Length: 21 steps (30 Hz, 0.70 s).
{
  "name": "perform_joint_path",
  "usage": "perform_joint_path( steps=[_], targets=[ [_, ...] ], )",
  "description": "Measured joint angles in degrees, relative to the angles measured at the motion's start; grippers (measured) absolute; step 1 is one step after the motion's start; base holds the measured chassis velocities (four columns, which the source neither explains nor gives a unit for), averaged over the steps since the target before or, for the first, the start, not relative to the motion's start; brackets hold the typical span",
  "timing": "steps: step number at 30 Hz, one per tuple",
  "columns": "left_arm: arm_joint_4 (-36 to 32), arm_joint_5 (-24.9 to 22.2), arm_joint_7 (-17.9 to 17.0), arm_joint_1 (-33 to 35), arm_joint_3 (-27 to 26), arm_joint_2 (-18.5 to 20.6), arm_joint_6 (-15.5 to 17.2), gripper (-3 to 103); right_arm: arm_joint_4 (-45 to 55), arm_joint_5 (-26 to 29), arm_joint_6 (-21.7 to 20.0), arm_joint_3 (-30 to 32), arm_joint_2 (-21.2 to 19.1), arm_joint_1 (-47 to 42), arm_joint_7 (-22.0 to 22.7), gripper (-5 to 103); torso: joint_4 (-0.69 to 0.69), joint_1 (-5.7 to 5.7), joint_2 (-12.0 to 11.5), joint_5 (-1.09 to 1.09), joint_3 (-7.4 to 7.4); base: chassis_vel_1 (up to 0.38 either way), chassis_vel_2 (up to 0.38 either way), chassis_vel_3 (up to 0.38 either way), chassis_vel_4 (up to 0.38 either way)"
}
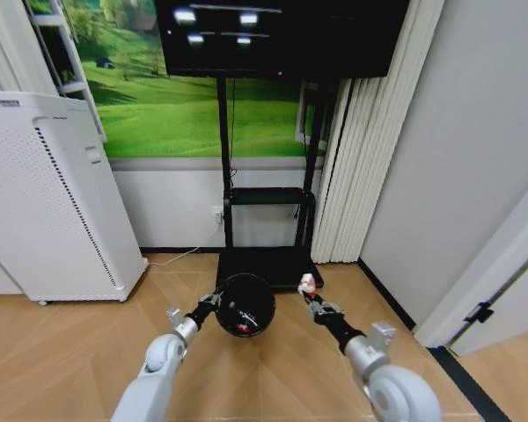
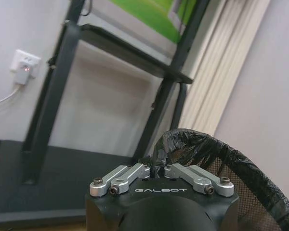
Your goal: Pick up the trash bin and place the garbage on the floor into it.
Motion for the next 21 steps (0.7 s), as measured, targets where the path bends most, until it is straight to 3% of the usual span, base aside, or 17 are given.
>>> perform_joint_path(
  steps=[3, 5, 7, 9, 11, 17, 21],
  targets=[
    [-1.0, -0.6, -0.3, -0.1, 1.3, 0.1, 0.4, 7, -1.4, -3.1, 0.7, -2.3, 0.3, 0.0, -0.2, 23, 0.00, 0.00, 0.0, 0.00, 0.00, 0.000, 0.000, 0.000, 0.000],
    [-1.0, -0.7, -0.6, -0.8, 2.4, 0.2, 0.4, 7, -3.6, -9.1, 2.4, -5.3, 1.2, 0.0, -0.1, 23, -0.01, 0.00, 0.0, -0.01, 0.00, 0.000, 0.000, 0.000, 0.000],
    [-1.0, -0.7, -0.7, -1.0, 2.6, 0.2, 0.4, 7, -4.2, -10.3, 2.7, -5.9, 1.4, 0.0, 0.0, 20, 0.00, 0.00, 0.0, 0.00, 0.00, 0.000, 0.000, 0.000, 0.000],
    [-0.8, -0.7, -0.7, -1.3, 2.9, 0.3, 0.5, 7, -5.2, -11.7, 3.0, -6.8, 2.0, 0.3, 1.5, 30, -0.01, 0.00, 0.0, -0.01, 0.00, 0.000, 0.000, 0.000, 0.000],
    [-0.8, -0.8, -0.7, -1.3, 2.9, 0.4, 0.5, 7, -5.2, -11.7, 3.0, -6.7, 2.1, 0.4, 1.9, 30, -0.01, 0.00, 0.0, -0.01, 0.00, 0.000, 0.000, 0.000, 0.000],
    [-0.8, -0.8, -0.4, -1.1, 2.6, 0.5, 0.4, 7, -3.1, -10.4, 1.8, -4.1, 1.6, 0.9, 2.2, 57, -0.01, 0.00, 0.0, -0.01, 0.00, 0.000, 0.000, 0.000, 0.000],
    [-0.5, -0.8, 0.0, -1.3, 2.6, 0.4, 0.4, 7, -1.8, -10.1, 1.3, -3.8, 1.5, 0.5, 2.2, 68, -0.01, 0.00, 0.0, -0.01, 0.00, 0.000, 0.000, 0.000, 0.000]
  ],
)
